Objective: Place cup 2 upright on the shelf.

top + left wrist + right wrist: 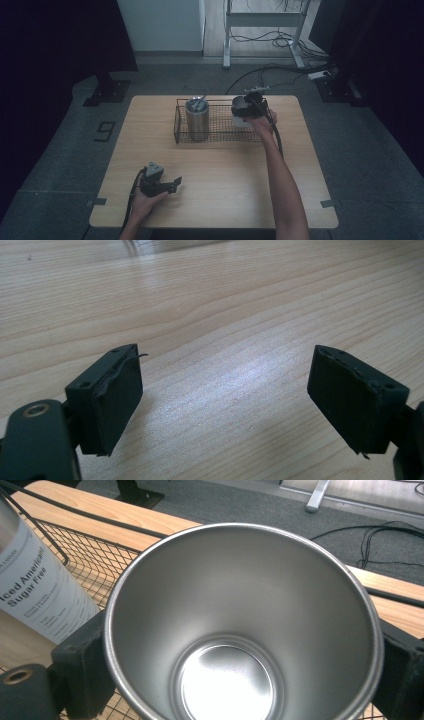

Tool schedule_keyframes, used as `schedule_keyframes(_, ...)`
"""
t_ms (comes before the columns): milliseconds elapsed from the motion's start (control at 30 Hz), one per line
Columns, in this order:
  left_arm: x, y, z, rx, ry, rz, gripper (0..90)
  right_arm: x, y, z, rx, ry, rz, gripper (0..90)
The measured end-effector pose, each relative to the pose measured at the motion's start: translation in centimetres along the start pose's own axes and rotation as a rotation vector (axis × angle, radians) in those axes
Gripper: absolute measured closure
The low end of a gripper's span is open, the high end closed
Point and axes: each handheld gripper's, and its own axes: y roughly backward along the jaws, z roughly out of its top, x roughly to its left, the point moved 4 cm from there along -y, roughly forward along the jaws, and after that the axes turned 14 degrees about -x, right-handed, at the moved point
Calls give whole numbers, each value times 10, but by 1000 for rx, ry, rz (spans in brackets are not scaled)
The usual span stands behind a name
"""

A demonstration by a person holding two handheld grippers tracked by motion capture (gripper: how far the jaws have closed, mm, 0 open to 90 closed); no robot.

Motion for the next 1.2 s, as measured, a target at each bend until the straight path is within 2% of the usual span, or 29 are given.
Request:
schedule_keyframes(433, 0, -1, -1, 5, -2, 0, 150, -6, -9, -21, 42, -7, -16, 65)
schedule_keyframes(533, 0, -1, -1, 7, -3, -1, 150, -7, -11, -24, 63, 5, -32, 65)
schedule_keyframes(867, 0, -2, -2, 12, -1, -4, 150, -5, -17, -32, 110, 30, -32, 65)
schedule_keyframes(1200, 0, -2, -2, 11, 5, -8, 150, -4, -18, -34, 116, 33, -29, 64)
